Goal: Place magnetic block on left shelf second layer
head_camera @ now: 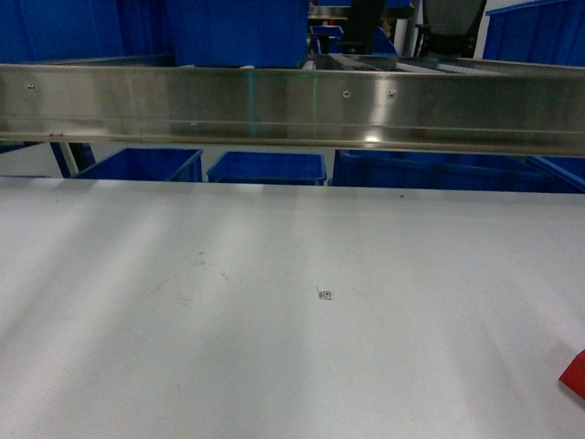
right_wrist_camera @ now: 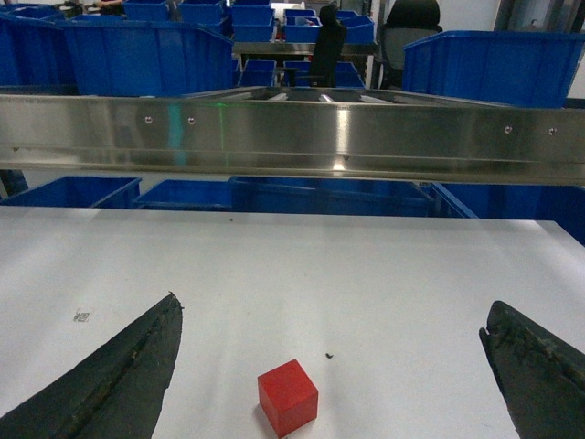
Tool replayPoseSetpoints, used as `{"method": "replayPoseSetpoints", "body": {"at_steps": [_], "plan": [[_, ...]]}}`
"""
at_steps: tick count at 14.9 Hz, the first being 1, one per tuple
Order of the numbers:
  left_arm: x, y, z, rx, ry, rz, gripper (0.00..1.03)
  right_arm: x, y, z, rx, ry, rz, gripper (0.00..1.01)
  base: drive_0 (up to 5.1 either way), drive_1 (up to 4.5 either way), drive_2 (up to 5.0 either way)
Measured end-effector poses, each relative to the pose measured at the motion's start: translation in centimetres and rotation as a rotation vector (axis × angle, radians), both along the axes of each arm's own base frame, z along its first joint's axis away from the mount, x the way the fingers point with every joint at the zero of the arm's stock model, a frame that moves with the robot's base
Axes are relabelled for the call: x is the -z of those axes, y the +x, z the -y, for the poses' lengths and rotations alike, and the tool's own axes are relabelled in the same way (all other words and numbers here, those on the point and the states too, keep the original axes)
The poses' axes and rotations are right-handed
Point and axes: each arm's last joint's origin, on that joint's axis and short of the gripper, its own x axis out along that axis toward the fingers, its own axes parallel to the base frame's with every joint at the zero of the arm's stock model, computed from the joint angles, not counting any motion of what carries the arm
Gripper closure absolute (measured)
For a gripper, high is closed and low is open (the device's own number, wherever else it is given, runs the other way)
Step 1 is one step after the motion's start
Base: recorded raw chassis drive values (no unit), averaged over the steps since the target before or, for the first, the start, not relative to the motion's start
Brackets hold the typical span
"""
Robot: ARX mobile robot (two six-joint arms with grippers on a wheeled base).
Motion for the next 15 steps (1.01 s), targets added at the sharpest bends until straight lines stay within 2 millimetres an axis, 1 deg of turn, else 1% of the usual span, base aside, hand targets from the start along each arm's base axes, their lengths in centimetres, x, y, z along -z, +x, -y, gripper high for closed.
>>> {"method": "replayPoseSetpoints", "body": {"at_steps": [15], "plan": [[0.00, 0.00, 0.00, 0.000, 0.000, 0.000, 0.05, 0.02, 0.05, -0.03, -0.003, 0.006, -0.005, 0.03, 0.0, 0.00, 0.0]]}}
